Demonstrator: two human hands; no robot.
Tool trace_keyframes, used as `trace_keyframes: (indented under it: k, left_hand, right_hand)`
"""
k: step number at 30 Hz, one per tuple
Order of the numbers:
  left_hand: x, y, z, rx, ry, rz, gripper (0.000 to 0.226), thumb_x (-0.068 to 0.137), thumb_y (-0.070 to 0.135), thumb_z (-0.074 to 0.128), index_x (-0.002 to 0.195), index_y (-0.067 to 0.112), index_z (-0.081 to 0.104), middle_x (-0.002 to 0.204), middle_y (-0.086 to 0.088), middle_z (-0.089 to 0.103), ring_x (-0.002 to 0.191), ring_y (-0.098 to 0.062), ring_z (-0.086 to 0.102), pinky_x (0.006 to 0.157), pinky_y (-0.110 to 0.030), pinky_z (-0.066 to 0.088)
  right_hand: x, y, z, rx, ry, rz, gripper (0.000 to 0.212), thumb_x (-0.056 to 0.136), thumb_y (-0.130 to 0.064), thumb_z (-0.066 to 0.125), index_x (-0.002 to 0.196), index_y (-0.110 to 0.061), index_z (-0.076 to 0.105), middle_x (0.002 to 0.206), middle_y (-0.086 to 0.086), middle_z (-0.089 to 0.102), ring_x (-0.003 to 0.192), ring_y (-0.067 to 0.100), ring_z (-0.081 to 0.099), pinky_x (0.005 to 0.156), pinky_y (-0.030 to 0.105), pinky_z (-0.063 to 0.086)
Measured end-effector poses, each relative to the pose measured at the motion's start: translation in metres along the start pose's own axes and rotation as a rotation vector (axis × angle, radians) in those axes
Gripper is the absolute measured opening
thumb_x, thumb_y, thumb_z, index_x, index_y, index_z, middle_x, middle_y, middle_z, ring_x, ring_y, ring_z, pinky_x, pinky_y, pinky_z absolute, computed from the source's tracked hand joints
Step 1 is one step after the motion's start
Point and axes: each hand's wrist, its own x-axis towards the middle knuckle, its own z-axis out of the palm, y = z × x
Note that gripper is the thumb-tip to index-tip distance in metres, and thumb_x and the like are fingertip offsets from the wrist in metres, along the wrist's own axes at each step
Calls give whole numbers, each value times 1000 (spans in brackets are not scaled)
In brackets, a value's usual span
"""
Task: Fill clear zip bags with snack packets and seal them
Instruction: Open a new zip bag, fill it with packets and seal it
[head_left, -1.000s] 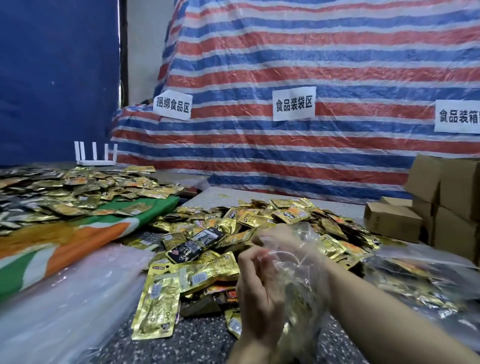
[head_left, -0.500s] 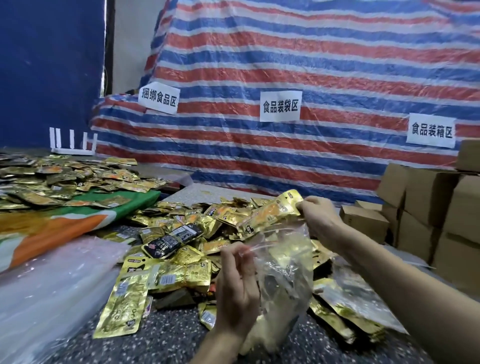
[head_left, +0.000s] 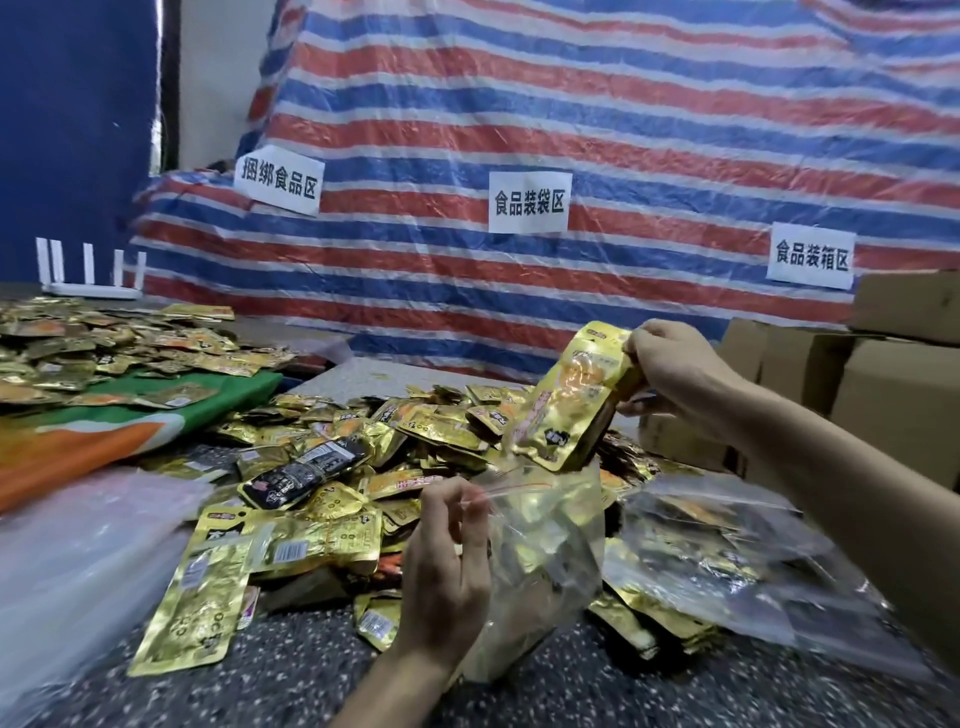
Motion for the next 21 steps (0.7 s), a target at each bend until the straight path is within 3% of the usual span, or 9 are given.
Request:
trace_keyframes:
  k: [4,9,15,21]
  left_hand:
    - [0,-1,2,-1,21,-19,25,101,55,34,102,32,45,91,17,59,71,-6,59,58,-13,44]
    - [2,1,4,-16,12,-64,11,101,41,38,99,34,47,91,18,60,77,-4,61,64,-10,44]
    - [2,11,8,-71,5,-108,14,98,49,40,97,38,49,85,4,64,75,-15,65,65,-32,52]
    - [1,14,9,-120,43,-177,19,95,52,43,97,35,52,80,1,63,73,-26,63,67,-51,52]
  right_hand:
    - [-8,1,-3,-212,-86,-168,21,104,-18,39,90,-13,54,79,8,60,65,18,67,46,27,54]
    - [-26,-4,-17,-211,-290,-305,14,104,-16,44,94,-10,53,82,7,56,64,9,62,48,27,53]
    - [-44,-6,-33,-4,-288,-363,15,104,-11,44,92,-11,52,77,3,57,62,10,63,47,32,53]
    - [-49,11,-38,-112,-280,-404,14,104,-13,45,92,-12,52,83,10,56,65,17,62,50,36,56]
